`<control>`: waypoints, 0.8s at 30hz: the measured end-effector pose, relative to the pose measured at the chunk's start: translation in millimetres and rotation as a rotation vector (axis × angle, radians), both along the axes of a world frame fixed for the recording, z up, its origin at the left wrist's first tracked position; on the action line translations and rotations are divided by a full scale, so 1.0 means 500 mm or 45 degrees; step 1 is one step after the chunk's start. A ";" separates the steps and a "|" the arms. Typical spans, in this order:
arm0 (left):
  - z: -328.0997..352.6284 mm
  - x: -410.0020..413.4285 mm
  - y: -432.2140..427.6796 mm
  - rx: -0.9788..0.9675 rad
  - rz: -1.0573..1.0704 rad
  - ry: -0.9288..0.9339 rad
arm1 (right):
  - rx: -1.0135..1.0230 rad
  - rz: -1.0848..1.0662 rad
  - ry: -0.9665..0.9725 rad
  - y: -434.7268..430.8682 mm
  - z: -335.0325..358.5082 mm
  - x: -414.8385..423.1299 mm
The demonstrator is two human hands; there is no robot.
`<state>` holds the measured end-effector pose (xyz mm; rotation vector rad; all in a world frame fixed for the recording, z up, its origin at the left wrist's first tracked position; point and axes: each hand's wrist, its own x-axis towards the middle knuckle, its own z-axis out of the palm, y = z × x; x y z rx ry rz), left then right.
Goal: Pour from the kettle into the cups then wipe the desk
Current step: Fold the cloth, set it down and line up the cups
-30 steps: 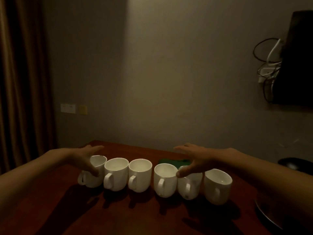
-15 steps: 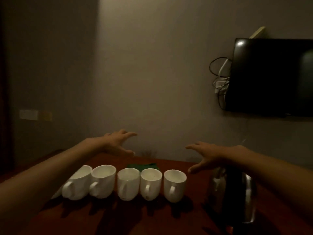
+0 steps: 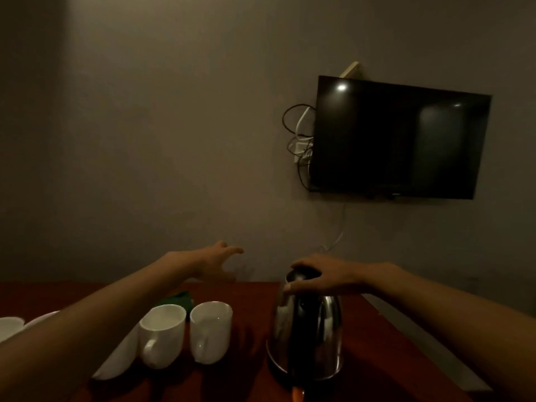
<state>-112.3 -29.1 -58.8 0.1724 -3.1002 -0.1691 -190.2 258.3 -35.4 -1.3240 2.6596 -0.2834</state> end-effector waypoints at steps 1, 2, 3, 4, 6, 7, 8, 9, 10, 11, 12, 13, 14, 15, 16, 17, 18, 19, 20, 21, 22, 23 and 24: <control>-0.007 -0.011 0.011 -0.003 -0.021 -0.011 | -0.012 0.007 -0.039 0.005 -0.002 -0.001; -0.013 -0.021 0.020 -0.003 -0.035 -0.026 | -0.010 0.016 -0.085 0.009 -0.003 -0.004; -0.018 -0.029 0.031 -0.003 -0.052 -0.041 | 0.003 0.028 -0.128 0.013 -0.003 -0.005; -0.022 -0.038 0.039 -0.008 -0.066 -0.059 | 0.021 0.039 -0.164 0.016 -0.002 -0.010; -0.023 -0.049 0.057 -0.057 -0.106 -0.105 | 0.058 0.074 -0.222 0.023 0.006 -0.015; -0.022 -0.051 0.063 -0.090 -0.124 -0.115 | 0.084 0.090 -0.249 0.025 0.012 -0.018; -0.020 -0.053 0.068 -0.107 -0.134 -0.118 | 0.112 0.107 -0.272 0.026 0.017 -0.023; -0.018 -0.053 0.073 -0.110 -0.139 -0.118 | 0.151 0.125 -0.282 0.027 0.019 -0.029; -0.019 -0.053 0.076 -0.100 -0.142 -0.122 | 0.196 0.141 -0.261 0.027 0.020 -0.033; -0.022 -0.051 0.082 -0.090 -0.152 -0.127 | 0.241 0.150 -0.206 0.026 0.016 -0.037; -0.027 -0.050 0.086 -0.075 -0.160 -0.128 | 0.271 0.157 -0.139 0.026 0.011 -0.042; -0.031 -0.043 0.092 -0.052 -0.176 -0.125 | 0.277 0.170 -0.078 0.024 0.005 -0.045; -0.036 -0.035 0.099 -0.014 -0.209 -0.123 | 0.259 0.188 -0.035 0.023 -0.004 -0.049; -0.041 -0.023 0.109 0.046 -0.257 -0.123 | 0.223 0.216 -0.008 0.023 -0.010 -0.053; -0.046 -0.009 0.121 0.127 -0.305 -0.128 | 0.176 0.248 0.013 0.023 -0.016 -0.061; -0.049 0.008 0.138 0.201 -0.334 -0.140 | 0.134 0.278 0.029 0.024 -0.021 -0.070; -0.053 0.022 0.153 0.257 -0.342 -0.144 | 0.102 0.303 0.042 0.024 -0.025 -0.078; -0.056 0.033 0.168 0.272 -0.330 -0.129 | 0.085 0.324 0.054 0.022 -0.026 -0.086; -0.060 0.037 0.179 0.260 -0.305 -0.099 | 0.070 0.344 0.067 0.019 -0.027 -0.093; -0.064 0.038 0.187 0.237 -0.274 -0.063 | 0.059 0.362 0.078 0.013 -0.029 -0.100; -0.069 0.035 0.192 0.221 -0.244 -0.024 | 0.043 0.376 0.078 0.007 -0.032 -0.107; -0.076 0.033 0.195 0.212 -0.206 0.008 | 0.022 0.381 0.068 -0.001 -0.036 -0.113; -0.084 0.028 0.194 0.198 -0.174 0.049 | 0.008 0.376 0.055 -0.009 -0.039 -0.120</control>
